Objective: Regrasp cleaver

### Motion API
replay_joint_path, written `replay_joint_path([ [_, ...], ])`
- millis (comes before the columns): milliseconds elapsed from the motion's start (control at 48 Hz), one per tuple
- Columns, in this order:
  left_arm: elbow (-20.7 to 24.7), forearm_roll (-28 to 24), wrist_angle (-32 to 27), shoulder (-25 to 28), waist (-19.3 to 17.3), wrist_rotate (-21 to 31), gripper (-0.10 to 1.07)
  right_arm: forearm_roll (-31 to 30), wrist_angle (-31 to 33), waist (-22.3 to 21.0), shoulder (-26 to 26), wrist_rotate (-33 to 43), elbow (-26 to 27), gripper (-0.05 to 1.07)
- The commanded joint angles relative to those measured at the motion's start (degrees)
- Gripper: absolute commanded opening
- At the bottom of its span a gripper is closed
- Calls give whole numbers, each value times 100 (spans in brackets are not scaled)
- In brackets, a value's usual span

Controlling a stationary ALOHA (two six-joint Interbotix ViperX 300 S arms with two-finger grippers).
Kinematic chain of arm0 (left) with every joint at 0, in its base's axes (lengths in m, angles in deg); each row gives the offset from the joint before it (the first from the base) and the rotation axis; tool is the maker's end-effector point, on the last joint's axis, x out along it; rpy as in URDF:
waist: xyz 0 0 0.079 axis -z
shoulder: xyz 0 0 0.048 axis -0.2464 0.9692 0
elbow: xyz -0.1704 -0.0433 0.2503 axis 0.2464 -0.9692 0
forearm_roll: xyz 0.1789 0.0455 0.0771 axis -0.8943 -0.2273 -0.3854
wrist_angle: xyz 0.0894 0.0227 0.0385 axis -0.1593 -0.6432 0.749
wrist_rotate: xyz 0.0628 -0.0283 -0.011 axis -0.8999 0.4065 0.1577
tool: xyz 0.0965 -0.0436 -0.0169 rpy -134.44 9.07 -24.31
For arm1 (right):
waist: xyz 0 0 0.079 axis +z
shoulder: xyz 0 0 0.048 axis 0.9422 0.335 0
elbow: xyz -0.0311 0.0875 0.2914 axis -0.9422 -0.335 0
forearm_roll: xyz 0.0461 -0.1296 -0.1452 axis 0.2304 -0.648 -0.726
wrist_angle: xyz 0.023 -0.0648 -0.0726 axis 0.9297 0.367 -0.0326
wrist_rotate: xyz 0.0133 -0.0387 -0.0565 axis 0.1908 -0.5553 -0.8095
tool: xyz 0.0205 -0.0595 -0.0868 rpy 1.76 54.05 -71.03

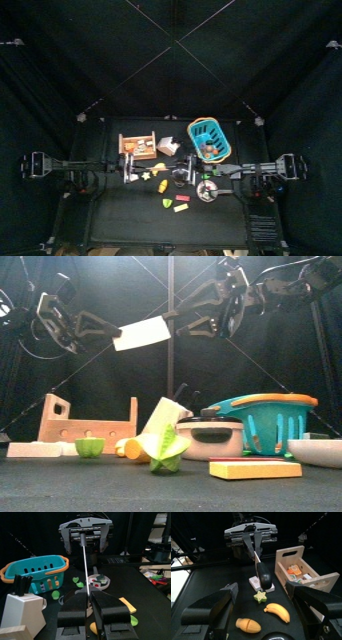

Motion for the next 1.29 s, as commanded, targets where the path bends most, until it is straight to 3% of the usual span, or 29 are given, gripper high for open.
replay_joint_path([
  [0, 62, 18, 18, -18, 18, 0, 44, 35, -18, 18, -70, 0, 97, 104],
  [125, 44, 9, 18, -26, 35, 9, 44, 193, 97, 26, -114, 26, 123, 104],
  [229, 26, 18, -97, -18, 44, 18, 44, 668, 439, 26, -193, 9, 176, 104],
  [375, 53, 26, -642, -26, 53, 26, 43, 1187, 905, 26, -62, -9, 308, 104],
  [688, 237, 9, -1688, -26, 431, 18, 43, 976, 1617, 79, 589, -9, 809, 104],
  [917, 193, -149, -1740, -18, 457, 9, 43, 721, 2355, 105, 888, 0, 1151, 103],
  [1271, 149, -343, -1775, -18, 439, 9, 43, 712, 2426, 123, 896, -9, 1090, 102],
])
